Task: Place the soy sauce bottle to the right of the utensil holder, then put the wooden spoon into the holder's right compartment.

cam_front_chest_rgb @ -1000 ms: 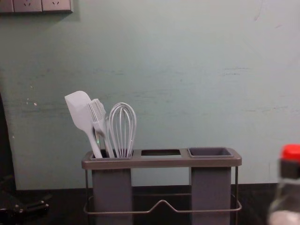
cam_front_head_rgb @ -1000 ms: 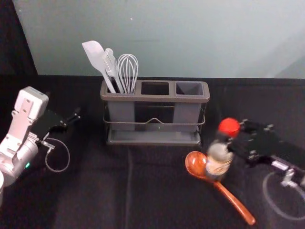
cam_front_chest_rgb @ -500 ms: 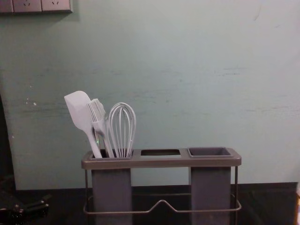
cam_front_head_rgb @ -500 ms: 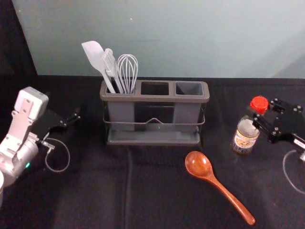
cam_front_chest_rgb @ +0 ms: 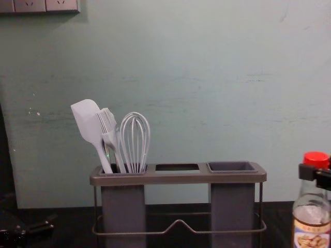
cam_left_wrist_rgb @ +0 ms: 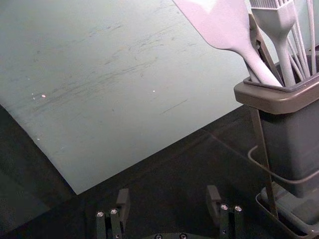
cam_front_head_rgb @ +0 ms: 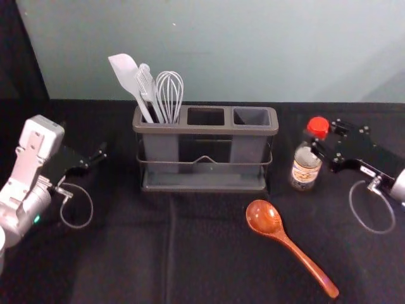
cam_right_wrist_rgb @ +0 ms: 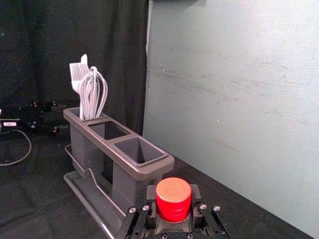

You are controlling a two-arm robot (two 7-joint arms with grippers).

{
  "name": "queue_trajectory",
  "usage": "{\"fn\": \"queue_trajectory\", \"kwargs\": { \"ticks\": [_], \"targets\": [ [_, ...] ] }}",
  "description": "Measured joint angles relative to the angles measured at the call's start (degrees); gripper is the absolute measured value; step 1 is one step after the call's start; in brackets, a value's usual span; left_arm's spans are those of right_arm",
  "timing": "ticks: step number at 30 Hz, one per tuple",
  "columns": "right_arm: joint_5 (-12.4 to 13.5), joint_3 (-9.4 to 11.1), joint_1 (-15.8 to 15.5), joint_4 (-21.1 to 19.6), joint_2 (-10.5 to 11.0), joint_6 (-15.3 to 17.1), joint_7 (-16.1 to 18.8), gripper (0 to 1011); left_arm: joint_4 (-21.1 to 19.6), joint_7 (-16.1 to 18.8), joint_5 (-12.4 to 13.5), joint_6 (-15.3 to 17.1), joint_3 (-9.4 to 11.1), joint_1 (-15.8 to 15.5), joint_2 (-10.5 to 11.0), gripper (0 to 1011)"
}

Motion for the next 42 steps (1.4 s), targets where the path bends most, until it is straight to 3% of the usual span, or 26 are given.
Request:
{"fn": "queue_trajectory", "kwargs": {
  "ticks": [6, 16, 42],
  "targets": [
    [-1.9, -1.5, 2.7, 2.8, -2.1, -0.3, 0.4, 382, 0.0, 0.0, 0.0, 0.0, 0.0, 0.0, 0.0, 1005],
    [-3.0, -2.0, 4.9, 5.7, -4.3, -0.5, 0.2, 382, 0.0, 0.0, 0.0, 0.0, 0.0, 0.0, 0.0, 1005],
    [-1.5, -1.6, 6.2, 8.7, -6.0, 1.6, 0.3, 382, 0.0, 0.0, 0.0, 0.0, 0.0, 0.0, 0.0, 1005]
  ]
}}
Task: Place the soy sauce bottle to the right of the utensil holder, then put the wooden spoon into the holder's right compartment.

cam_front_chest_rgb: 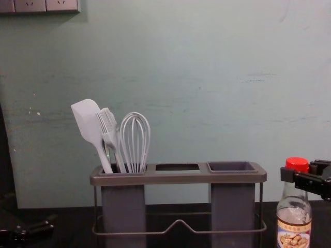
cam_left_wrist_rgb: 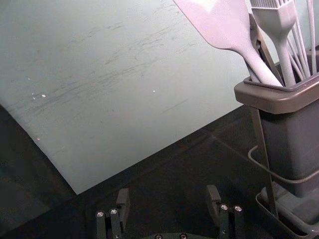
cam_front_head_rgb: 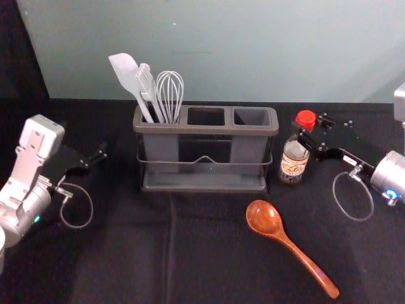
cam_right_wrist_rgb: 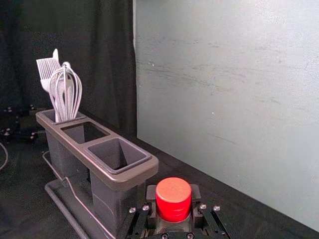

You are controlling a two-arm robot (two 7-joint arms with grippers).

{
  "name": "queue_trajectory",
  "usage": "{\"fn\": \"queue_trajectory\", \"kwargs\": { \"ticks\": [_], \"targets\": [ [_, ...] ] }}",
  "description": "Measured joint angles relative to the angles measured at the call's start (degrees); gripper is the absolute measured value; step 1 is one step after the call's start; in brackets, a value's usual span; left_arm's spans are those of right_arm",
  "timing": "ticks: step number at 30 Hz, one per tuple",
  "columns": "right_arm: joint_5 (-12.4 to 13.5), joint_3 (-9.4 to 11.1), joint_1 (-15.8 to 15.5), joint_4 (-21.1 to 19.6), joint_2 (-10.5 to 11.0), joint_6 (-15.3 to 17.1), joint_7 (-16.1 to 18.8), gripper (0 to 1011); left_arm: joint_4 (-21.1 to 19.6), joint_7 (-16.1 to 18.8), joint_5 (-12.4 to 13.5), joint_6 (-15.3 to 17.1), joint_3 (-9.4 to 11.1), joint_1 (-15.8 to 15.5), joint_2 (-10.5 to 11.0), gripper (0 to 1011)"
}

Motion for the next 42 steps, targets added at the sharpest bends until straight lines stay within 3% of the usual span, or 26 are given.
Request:
{"fn": "queue_trajectory", "kwargs": {
  "ticks": [5, 16, 24, 42],
  "targets": [
    [-0.1, 0.0, 0.0, -0.1, 0.0, 0.0, 0.0, 421, 0.0, 0.0, 0.0, 0.0, 0.0, 0.0, 0.0, 1005],
    [-0.1, -0.1, -0.1, -0.2, 0.1, 0.0, 0.0, 807, 0.0, 0.0, 0.0, 0.0, 0.0, 0.0, 0.0, 1005],
    [-0.1, -0.1, -0.1, -0.2, 0.1, 0.0, 0.0, 1002, 0.0, 0.0, 0.0, 0.0, 0.0, 0.0, 0.0, 1005],
    [0.0, 0.5, -0.8, -1.5, 0.7, 0.0, -0.2, 1003, 0.0, 0.0, 0.0, 0.0, 0.0, 0.0, 0.0, 1005]
  ]
}}
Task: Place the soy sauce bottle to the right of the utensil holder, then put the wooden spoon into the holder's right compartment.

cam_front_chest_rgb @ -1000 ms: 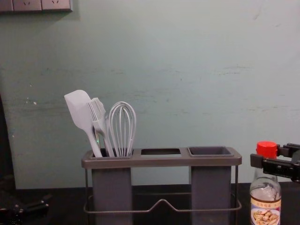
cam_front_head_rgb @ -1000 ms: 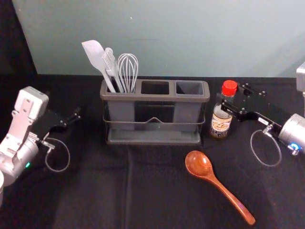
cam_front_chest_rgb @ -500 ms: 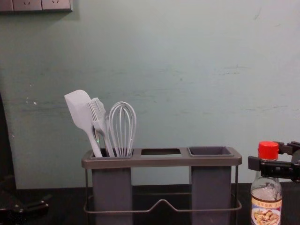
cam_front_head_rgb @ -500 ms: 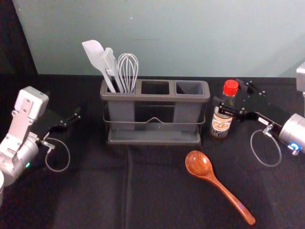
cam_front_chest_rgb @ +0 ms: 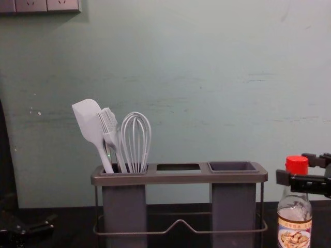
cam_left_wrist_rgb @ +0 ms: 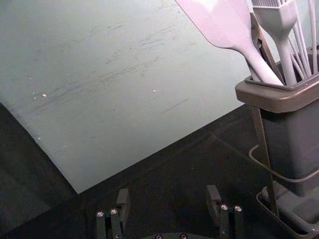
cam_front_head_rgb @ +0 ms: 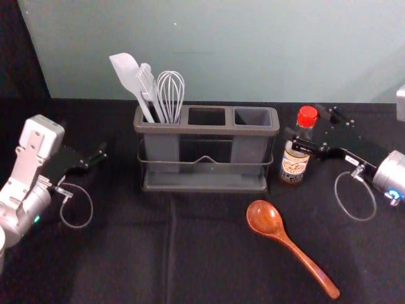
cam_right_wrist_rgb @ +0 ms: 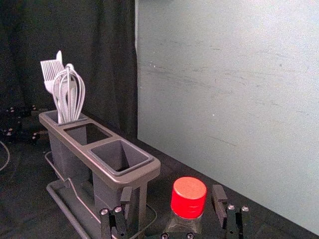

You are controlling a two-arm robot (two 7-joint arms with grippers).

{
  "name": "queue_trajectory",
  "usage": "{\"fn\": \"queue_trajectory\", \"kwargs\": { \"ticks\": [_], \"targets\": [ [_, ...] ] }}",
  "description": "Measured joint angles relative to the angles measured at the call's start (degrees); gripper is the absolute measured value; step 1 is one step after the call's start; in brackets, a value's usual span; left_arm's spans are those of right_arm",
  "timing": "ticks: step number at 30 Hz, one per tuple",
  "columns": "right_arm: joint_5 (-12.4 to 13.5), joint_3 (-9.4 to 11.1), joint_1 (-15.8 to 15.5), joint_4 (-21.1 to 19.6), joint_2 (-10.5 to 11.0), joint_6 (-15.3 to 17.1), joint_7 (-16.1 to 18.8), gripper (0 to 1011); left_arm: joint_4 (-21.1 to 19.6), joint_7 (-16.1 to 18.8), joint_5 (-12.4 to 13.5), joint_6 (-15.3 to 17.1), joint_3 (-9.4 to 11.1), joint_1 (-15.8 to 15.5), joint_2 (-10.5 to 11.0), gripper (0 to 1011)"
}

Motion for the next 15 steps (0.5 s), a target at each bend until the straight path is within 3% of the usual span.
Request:
{"fn": "queue_trajectory", "kwargs": {
  "ticks": [10, 15],
  "targets": [
    [1.3, 2.2, -3.0, -4.5, 2.1, 0.6, -1.1, 1003, 0.0, 0.0, 0.0, 0.0, 0.0, 0.0, 0.0, 1005],
    [2.1, 4.3, -7.7, -11.9, 5.6, 3.5, -2.5, 1003, 0.0, 0.0, 0.0, 0.0, 0.0, 0.0, 0.0, 1005]
  ]
}}
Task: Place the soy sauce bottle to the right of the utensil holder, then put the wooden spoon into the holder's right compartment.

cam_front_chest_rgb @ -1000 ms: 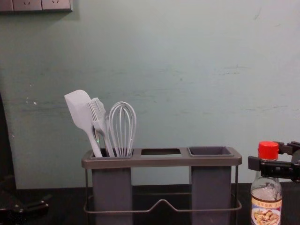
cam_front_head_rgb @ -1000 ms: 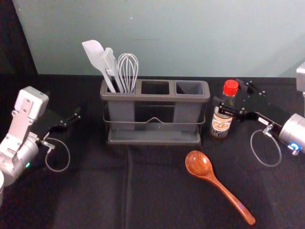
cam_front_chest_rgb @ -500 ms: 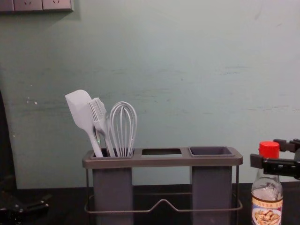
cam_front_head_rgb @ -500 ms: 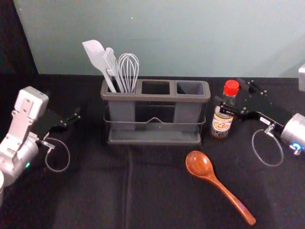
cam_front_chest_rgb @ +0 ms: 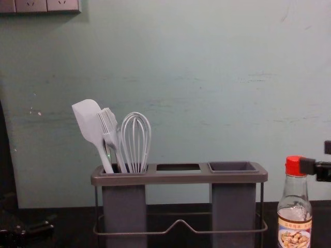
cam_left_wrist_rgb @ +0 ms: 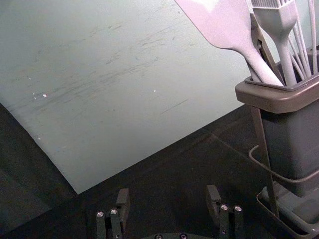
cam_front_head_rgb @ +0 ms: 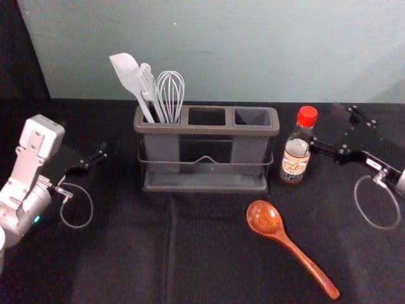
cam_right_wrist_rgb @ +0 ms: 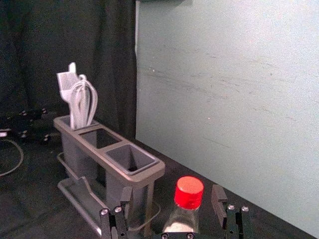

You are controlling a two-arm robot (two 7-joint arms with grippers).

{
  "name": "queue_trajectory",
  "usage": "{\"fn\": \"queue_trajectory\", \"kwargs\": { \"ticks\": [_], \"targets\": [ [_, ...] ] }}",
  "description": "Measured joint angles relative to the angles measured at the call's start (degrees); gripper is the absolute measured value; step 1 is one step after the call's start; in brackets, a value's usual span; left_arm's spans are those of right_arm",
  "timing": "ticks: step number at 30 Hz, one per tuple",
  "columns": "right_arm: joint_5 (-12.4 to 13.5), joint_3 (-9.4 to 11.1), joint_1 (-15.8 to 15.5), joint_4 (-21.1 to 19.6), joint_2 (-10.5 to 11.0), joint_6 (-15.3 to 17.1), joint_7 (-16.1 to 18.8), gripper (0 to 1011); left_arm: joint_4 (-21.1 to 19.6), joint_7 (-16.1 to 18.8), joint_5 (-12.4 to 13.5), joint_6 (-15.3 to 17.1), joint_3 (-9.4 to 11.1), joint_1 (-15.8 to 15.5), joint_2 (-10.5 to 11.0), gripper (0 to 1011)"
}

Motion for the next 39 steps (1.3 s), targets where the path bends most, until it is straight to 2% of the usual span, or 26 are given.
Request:
{"fn": "queue_trajectory", "kwargs": {
  "ticks": [2, 5, 8, 13, 14, 16, 18, 22, 25, 27, 28, 29, 32, 35, 36, 38, 39],
  "targets": [
    [0.1, 0.4, -0.8, -1.1, 0.6, 0.4, -0.3, 1002, 0.0, 0.0, 0.0, 0.0, 0.0, 0.0, 0.0, 1005],
    [0.9, 2.8, -5.1, -6.9, 3.7, 2.6, -1.4, 1003, 0.0, 0.0, 0.0, 0.0, 0.0, 0.0, 0.0, 1005],
    [1.1, 4.3, -8.6, -11.1, 6.2, 4.8, -2.1, 1003, 0.0, 0.0, 0.0, 0.0, 0.0, 0.0, 0.0, 1005],
    [1.7, 5.6, -12.3, -15.3, 8.9, 7.4, -2.5, 1002, 0.0, 0.0, 0.0, 0.0, 0.0, 0.0, 0.0, 1005],
    [2.3, 5.8, -14.0, -17.5, 10.1, 9.4, -2.5, 1003, 0.0, 0.0, 0.0, 0.0, 0.0, 0.0, 0.0, 1005],
    [2.5, 5.8, -14.3, -18.0, 10.4, 10.0, -2.5, 1002, 0.0, 0.0, 0.0, 0.0, 0.0, 0.0, 0.0, 1005],
    [3.0, 5.1, -14.8, -19.4, 11.2, 12.7, -2.5, 1002, 0.0, 0.0, 0.0, 0.0, 0.0, 0.0, 0.0, 1005],
    [3.1, 1.8, -13.8, -21.2, 11.9, 18.5, -3.8, 1003, 0.0, 0.0, 0.0, 0.0, 0.0, 0.0, 0.0, 1005],
    [2.9, 0.3, -12.9, -21.9, 11.5, 21.5, -5.3, 1003, 0.0, 0.0, 0.0, 0.0, 0.0, 0.0, 0.0, 1005],
    [2.3, -1.6, -11.6, -22.4, 11.0, 24.5, -6.9, 1003, 0.0, 0.0, 0.0, 0.0, 0.0, 0.0, 0.0, 1005],
    [1.6, -3.0, -10.5, -22.8, 10.7, 27.3, -8.0, 1003, 0.0, 0.0, 0.0, 0.0, 0.0, 0.0, 0.0, 1005],
    [1.6, -3.0, -10.5, -22.8, 10.7, 27.3, -8.0, 1003, 0.0, 0.0, 0.0, 0.0, 0.0, 0.0, 0.0, 1005],
    [1.5, -6.4, -6.5, -22.0, 9.7, 33.4, -7.9, 1002, 0.0, 0.0, 0.0, 0.0, 0.0, 0.0, 0.0, 1005],
    [1.5, -9.1, -2.8, -20.3, 8.9, 37.5, -7.0, 1003, 0.0, 0.0, 0.0, 0.0, 0.0, 0.0, 0.0, 1005],
    [1.5, -9.1, -2.8, -20.3, 8.9, 37.5, -7.0, 1003, 0.0, 0.0, 0.0, 0.0, 0.0, 0.0, 0.0, 1005],
    [0.9, -11.7, 0.7, -18.5, 7.9, 40.5, -6.6, 1002, 0.0, 0.0, 0.0, 0.0, 0.0, 0.0, 0.0, 1005],
    [0.6, -12.2, 1.3, -18.0, 7.7, 41.0, -6.6, 1003, 0.0, 0.0, 0.0, 0.0, 0.0, 0.0, 0.0, 1005]
  ]
}}
